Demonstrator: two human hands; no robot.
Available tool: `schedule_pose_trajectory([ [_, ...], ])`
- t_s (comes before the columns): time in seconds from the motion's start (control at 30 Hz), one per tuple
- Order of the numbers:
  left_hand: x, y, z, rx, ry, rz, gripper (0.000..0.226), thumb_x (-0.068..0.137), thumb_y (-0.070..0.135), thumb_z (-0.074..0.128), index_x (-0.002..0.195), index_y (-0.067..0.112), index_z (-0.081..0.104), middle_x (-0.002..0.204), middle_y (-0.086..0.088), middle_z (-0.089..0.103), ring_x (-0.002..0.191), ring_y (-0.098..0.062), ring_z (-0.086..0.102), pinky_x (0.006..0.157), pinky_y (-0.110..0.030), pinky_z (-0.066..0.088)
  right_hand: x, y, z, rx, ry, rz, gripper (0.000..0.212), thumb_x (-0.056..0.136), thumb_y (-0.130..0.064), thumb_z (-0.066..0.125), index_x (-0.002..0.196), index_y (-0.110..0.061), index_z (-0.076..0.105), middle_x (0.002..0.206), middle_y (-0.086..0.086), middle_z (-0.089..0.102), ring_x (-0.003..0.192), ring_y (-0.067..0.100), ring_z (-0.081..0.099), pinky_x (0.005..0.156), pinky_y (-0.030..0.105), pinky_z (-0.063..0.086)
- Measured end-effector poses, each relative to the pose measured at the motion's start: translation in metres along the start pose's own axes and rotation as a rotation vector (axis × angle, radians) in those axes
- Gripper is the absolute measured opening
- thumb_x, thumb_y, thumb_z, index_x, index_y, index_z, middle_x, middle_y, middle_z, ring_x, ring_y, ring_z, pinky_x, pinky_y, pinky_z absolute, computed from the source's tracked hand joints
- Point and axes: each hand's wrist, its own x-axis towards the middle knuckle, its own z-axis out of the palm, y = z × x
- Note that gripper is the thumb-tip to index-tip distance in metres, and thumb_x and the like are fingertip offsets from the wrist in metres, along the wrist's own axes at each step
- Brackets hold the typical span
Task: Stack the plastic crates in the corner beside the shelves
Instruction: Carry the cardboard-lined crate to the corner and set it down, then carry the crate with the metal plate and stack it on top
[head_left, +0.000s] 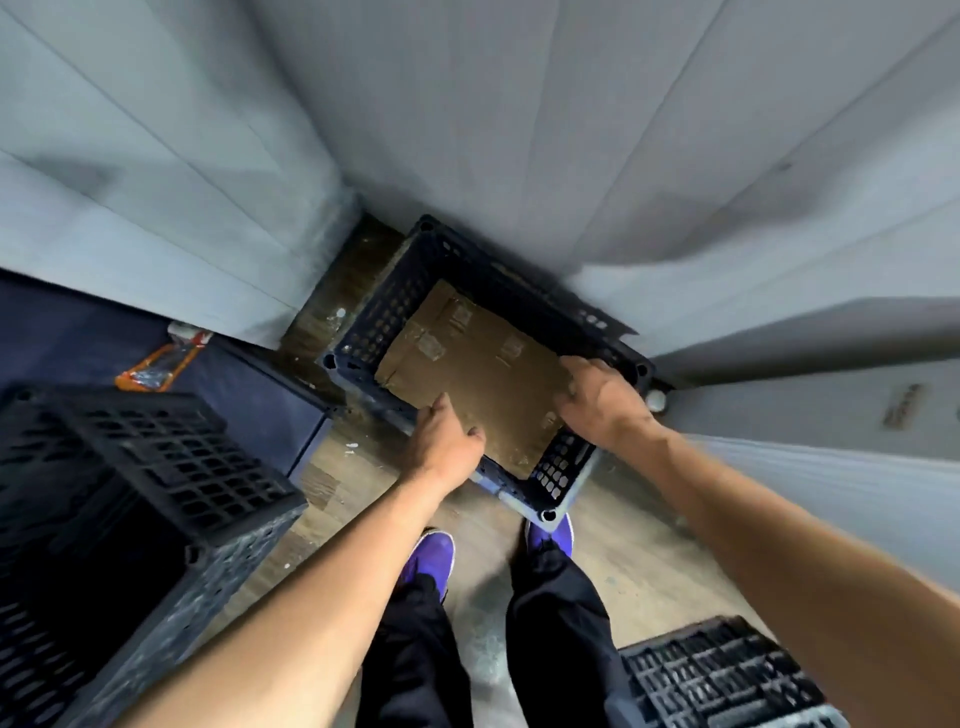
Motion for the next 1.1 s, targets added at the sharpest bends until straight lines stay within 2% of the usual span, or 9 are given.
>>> schedule_pose_trajectory([
  [0.1,-0.014,-0.005,-0.003,0.048,-0.035,0.066,0.071,0.096,0.032,0.054,0.154,0.014,0.017,0.156,-0.01,0.028,0.138,-0.029,0.038,0.106,-0.037,0.038,-0.032,0.004,0.003,0.05,0.037,0.071,0.053,0.091,-0.025,0.049,0.144,-0.019,0.043,0.138,0.017,0.051,0.125,0.035,0.05,0.102,0.036,0.042],
  [0.2,-0.028,-0.017,-0.007,0.081,-0.075,0.131,0.069,0.094,0.035,0.054,0.153,0.019,0.022,0.152,-0.006,0.036,0.135,-0.025,0.042,0.107,-0.038,0.038,-0.066,0.003,0.014,0.136,0.073,0.149,0.053,0.091,-0.026,0.048,0.143,-0.017,0.044,0.134,0.018,0.054,0.122,0.035,0.053,0.1,0.036,0.044],
  [0.4,-0.055,-0.039,-0.006,0.2,-0.155,0.229,0.067,0.094,0.036,0.055,0.152,0.022,0.025,0.151,-0.004,0.039,0.135,-0.024,0.041,0.11,-0.039,0.036,-0.126,0.001,0.06,0.326,0.158,0.269,0.049,0.089,-0.025,0.052,0.137,-0.015,0.049,0.118,0.018,0.061,0.116,0.034,0.055,0.095,0.035,0.043],
  [0.53,-0.073,-0.041,0.011,0.306,-0.202,0.297,0.066,0.093,0.037,0.054,0.151,0.023,0.027,0.151,-0.005,0.04,0.137,-0.023,0.039,0.11,-0.039,0.035,-0.169,0.008,0.088,0.458,0.185,0.34,0.052,0.088,-0.024,0.054,0.14,-0.017,0.048,0.127,0.015,0.058,0.118,0.033,0.055,0.1,0.036,0.043],
  [0.63,-0.091,-0.036,0.038,0.4,-0.231,0.377,0.064,0.093,0.037,0.053,0.15,0.022,0.028,0.149,-0.004,0.041,0.136,-0.022,0.04,0.108,-0.036,0.035,-0.2,0.025,0.11,0.52,0.226,0.392,0.053,0.089,-0.026,0.055,0.14,-0.016,0.047,0.131,0.015,0.058,0.12,0.031,0.055,0.102,0.036,0.043],
  [0.83,-0.137,-0.035,0.112,0.581,-0.317,0.532,0.063,0.093,0.04,0.052,0.149,0.025,0.029,0.148,-0.003,0.042,0.133,-0.022,0.044,0.106,-0.04,0.038,-0.273,0.066,0.161,0.669,0.312,0.533,0.053,0.092,-0.026,0.052,0.143,-0.016,0.045,0.136,0.014,0.056,0.123,0.029,0.054,0.105,0.036,0.041],
  [1.1,-0.231,-0.073,0.214,0.815,-0.429,0.749,0.065,0.093,0.039,0.054,0.15,0.022,0.029,0.142,-0.008,0.045,0.129,-0.025,0.047,0.105,-0.038,0.039,-0.396,0.106,0.254,0.826,0.45,0.714,0.051,0.094,-0.026,0.051,0.143,-0.017,0.045,0.135,0.01,0.057,0.125,0.026,0.053,0.104,0.035,0.041],
])
